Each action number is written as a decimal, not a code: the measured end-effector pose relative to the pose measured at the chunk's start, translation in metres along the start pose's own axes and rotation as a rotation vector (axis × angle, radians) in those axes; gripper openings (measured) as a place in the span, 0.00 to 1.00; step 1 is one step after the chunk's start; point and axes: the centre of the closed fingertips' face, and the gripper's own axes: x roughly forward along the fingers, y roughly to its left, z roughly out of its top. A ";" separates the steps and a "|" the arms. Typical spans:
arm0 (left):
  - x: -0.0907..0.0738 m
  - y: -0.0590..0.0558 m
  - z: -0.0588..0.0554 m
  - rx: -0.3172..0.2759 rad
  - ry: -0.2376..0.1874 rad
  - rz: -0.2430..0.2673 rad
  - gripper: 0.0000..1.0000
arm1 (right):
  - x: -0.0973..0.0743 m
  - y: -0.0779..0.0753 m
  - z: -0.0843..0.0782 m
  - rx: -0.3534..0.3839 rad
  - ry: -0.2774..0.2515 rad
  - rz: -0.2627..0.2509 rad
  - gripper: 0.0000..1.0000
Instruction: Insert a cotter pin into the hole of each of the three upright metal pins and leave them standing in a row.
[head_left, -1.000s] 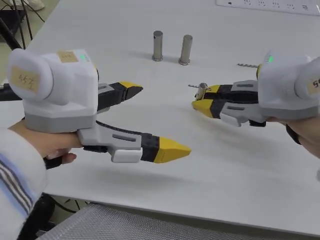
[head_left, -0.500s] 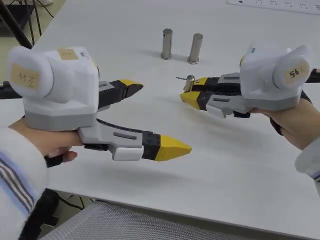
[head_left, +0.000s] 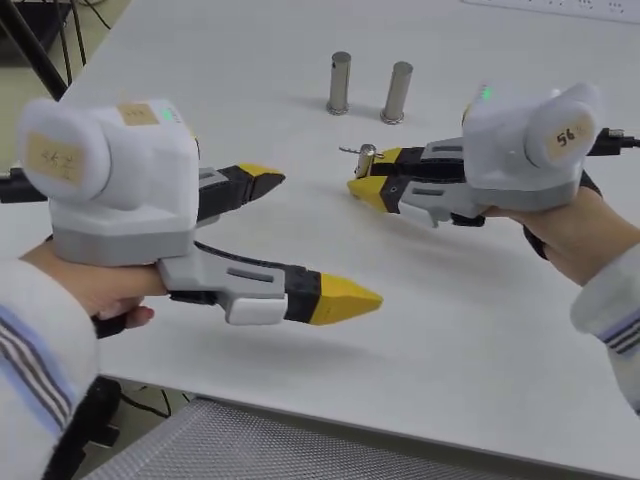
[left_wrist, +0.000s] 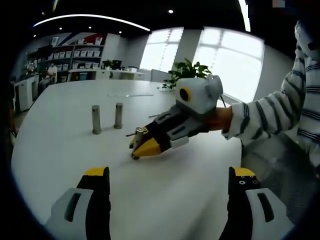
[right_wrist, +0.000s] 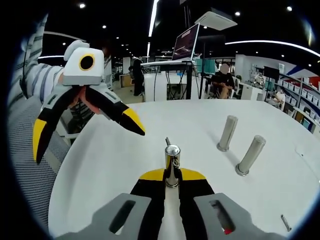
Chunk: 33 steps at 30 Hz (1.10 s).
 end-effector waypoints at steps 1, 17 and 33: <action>0.000 0.000 0.000 0.005 0.003 0.004 0.98 | 0.000 0.001 0.000 -0.005 0.005 -0.001 0.04; 0.003 0.000 -0.006 0.008 0.025 0.008 0.95 | 0.002 0.007 0.005 -0.010 -0.015 -0.003 0.04; 0.000 -0.001 -0.002 0.006 0.018 0.014 0.96 | -0.010 0.010 0.011 0.011 -0.021 0.005 0.27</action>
